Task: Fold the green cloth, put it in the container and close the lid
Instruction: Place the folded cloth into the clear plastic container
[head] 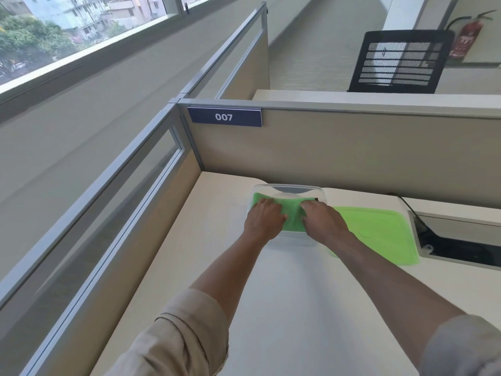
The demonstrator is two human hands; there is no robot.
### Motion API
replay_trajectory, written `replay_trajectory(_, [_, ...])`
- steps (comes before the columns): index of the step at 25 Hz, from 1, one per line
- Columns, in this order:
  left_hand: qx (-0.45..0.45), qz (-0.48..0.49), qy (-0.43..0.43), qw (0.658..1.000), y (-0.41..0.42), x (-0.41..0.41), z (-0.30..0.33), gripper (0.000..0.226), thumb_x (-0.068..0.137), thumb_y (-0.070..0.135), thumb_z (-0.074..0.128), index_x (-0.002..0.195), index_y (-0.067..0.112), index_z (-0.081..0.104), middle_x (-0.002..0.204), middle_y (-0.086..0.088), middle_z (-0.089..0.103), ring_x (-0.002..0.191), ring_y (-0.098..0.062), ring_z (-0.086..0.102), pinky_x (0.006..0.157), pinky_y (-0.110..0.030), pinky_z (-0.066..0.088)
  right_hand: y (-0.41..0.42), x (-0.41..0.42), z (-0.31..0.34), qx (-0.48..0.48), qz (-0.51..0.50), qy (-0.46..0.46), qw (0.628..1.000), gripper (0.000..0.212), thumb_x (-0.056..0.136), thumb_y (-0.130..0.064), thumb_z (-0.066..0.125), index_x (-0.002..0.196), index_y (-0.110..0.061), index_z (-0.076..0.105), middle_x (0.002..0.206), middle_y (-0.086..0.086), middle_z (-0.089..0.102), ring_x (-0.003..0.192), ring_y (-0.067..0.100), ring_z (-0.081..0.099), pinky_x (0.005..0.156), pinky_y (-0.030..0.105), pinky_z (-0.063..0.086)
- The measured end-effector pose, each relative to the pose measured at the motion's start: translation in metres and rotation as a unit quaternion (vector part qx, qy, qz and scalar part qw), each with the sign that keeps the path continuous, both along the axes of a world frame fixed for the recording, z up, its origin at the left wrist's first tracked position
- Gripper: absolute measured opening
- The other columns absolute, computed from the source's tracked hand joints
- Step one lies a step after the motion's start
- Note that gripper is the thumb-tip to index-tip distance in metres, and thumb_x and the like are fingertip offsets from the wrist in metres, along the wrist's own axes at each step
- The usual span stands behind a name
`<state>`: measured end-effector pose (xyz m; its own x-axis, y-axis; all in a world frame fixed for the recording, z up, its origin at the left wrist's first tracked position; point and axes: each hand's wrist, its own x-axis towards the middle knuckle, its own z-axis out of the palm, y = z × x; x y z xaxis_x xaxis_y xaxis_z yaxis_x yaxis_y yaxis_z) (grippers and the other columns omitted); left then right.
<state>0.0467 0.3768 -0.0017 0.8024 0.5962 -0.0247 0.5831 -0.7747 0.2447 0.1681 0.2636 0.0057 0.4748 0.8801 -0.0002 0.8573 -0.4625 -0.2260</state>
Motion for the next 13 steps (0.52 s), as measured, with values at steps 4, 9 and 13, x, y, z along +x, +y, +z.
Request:
replay_trajectory(4, [-0.032,-0.005,0.045,0.998,0.005,0.006,-0.002,0.031,0.094,0.03,0.049,0.107,0.009,0.067,0.117,-0.012,0.064,0.112,-0.031,0.054,0.088,-0.039,0.042,0.007,0.002,-0.001,-0.06,-0.011,-0.03,0.998,0.014,0.084,-0.007,0.05,0.093,-0.011,0.06,0.101,0.015,0.066,0.09,0.036,0.065,0.063,0.034,0.04])
replay_trajectory(9, [-0.074,-0.006,0.045,0.996,0.008,0.003,-0.007,0.03,0.094,0.025,0.044,0.108,0.009,0.065,0.12,-0.011,0.063,0.113,-0.032,0.055,0.094,-0.04,0.044,0.011,0.003,-0.008,-0.086,-0.013,-0.04,0.995,0.021,0.088,-0.011,0.047,0.099,-0.012,0.065,0.104,0.016,0.064,0.093,0.035,0.066,0.067,0.033,0.043])
replay_trajectory(13, [-0.07,-0.015,0.017,0.997,0.006,-0.002,-0.006,0.032,0.097,0.023,0.04,0.108,0.007,0.066,0.12,-0.011,0.063,0.113,-0.032,0.055,0.097,-0.042,0.043,0.008,0.003,-0.011,-0.063,-0.02,-0.029,0.997,0.02,0.09,-0.014,0.045,0.093,-0.011,0.065,0.099,0.015,0.066,0.091,0.035,0.065,0.068,0.034,0.045])
